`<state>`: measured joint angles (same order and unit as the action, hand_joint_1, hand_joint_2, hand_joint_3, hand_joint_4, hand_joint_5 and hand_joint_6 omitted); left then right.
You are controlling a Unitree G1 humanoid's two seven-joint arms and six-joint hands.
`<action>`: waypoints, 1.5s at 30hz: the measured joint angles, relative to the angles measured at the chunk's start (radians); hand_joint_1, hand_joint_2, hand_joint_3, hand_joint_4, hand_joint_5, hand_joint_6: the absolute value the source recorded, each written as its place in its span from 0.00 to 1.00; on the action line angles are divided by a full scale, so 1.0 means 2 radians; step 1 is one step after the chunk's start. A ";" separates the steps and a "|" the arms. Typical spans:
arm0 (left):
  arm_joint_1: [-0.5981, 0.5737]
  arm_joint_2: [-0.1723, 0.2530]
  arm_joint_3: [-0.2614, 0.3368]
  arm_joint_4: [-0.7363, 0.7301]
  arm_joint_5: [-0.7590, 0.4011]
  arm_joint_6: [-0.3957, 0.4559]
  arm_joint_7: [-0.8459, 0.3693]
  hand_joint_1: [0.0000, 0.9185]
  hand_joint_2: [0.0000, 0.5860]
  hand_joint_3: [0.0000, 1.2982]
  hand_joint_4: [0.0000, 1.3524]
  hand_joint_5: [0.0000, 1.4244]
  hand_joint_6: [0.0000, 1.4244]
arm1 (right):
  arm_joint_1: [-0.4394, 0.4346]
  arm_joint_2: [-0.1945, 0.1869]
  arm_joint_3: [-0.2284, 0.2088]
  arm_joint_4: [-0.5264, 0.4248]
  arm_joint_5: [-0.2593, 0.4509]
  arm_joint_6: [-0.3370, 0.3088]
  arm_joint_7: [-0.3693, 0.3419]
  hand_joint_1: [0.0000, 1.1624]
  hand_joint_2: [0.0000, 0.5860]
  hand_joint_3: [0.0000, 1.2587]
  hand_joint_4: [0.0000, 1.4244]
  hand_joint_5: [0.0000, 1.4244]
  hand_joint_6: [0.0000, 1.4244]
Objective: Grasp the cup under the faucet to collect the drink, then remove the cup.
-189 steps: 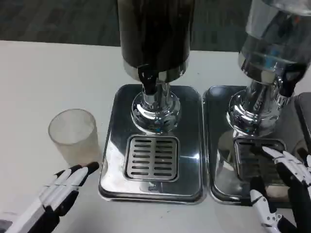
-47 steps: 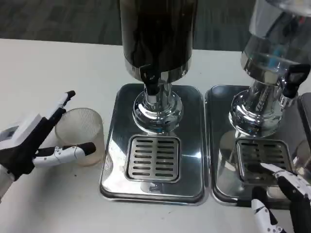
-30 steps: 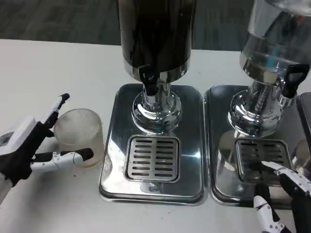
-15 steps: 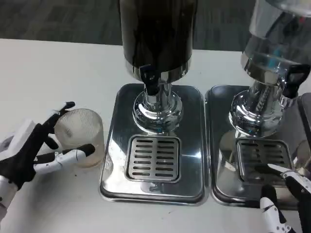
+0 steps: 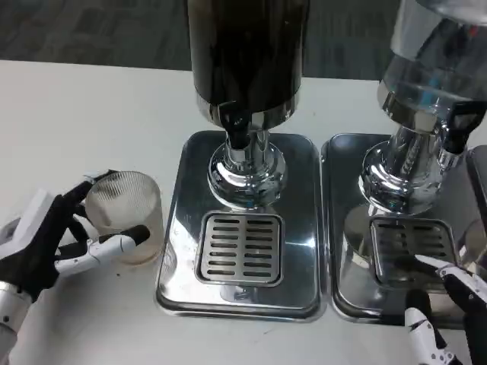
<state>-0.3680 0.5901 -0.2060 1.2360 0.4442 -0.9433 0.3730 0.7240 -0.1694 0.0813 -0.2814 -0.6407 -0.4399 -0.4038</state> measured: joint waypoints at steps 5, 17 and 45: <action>0.005 0.000 0.001 -0.001 0.000 -0.005 0.009 0.34 0.21 0.25 0.30 0.48 0.61 | -0.005 0.000 0.001 0.000 0.000 -0.001 0.001 0.18 0.78 0.32 0.24 0.20 0.11; 0.017 0.016 0.024 -0.016 0.000 -0.037 0.027 0.34 0.22 0.30 0.35 0.52 0.65 | -0.010 0.000 0.001 0.003 0.007 -0.004 0.004 0.18 0.78 0.32 0.25 0.20 0.10; 0.000 -0.027 0.002 -0.044 0.022 -0.078 -0.005 0.35 0.24 0.34 0.39 0.55 0.66 | 0.001 0.004 0.002 0.002 0.004 -0.005 0.002 0.18 0.79 0.31 0.26 0.20 0.09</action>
<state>-0.3689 0.5351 -0.2010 1.1484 0.4872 -1.0997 0.3636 0.7258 -0.1620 0.0843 -0.2774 -0.6328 -0.4505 -0.4003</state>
